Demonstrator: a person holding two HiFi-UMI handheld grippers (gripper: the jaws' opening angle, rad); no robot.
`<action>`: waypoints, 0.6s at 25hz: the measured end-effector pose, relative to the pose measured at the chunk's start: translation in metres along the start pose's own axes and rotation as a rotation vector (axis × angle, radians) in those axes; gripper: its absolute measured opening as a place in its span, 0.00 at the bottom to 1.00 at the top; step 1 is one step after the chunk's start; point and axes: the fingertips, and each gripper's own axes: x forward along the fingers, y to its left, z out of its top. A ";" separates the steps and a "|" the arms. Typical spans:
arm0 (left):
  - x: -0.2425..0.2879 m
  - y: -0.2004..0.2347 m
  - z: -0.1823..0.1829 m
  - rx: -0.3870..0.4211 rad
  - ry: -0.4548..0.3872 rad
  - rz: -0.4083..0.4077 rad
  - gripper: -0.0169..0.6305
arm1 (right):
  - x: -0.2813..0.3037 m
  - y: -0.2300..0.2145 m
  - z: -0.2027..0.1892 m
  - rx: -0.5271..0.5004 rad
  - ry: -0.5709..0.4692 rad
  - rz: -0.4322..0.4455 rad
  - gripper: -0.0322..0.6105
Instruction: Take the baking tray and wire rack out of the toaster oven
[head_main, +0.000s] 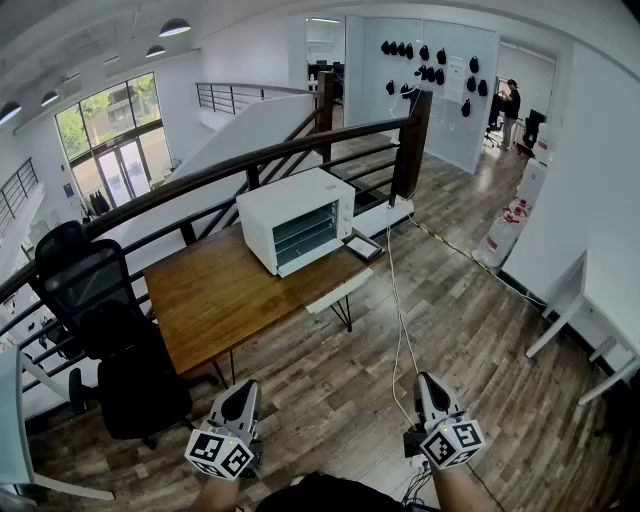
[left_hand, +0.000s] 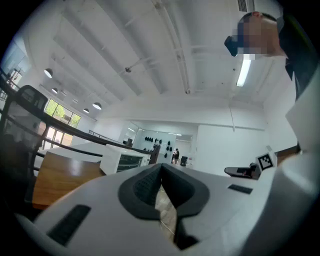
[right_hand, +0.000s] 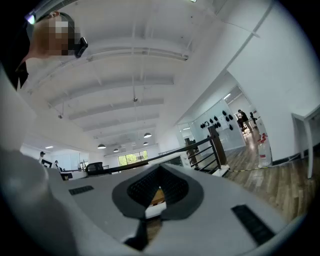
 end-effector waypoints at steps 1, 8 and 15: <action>-0.002 -0.002 -0.001 0.000 0.004 -0.002 0.04 | -0.002 -0.001 -0.003 0.005 0.006 -0.003 0.04; -0.002 -0.008 -0.006 -0.015 0.011 0.008 0.04 | -0.010 -0.016 -0.010 0.040 0.022 -0.015 0.04; 0.010 -0.021 -0.013 -0.006 0.015 0.018 0.04 | -0.006 -0.014 -0.007 -0.112 0.057 -0.020 0.05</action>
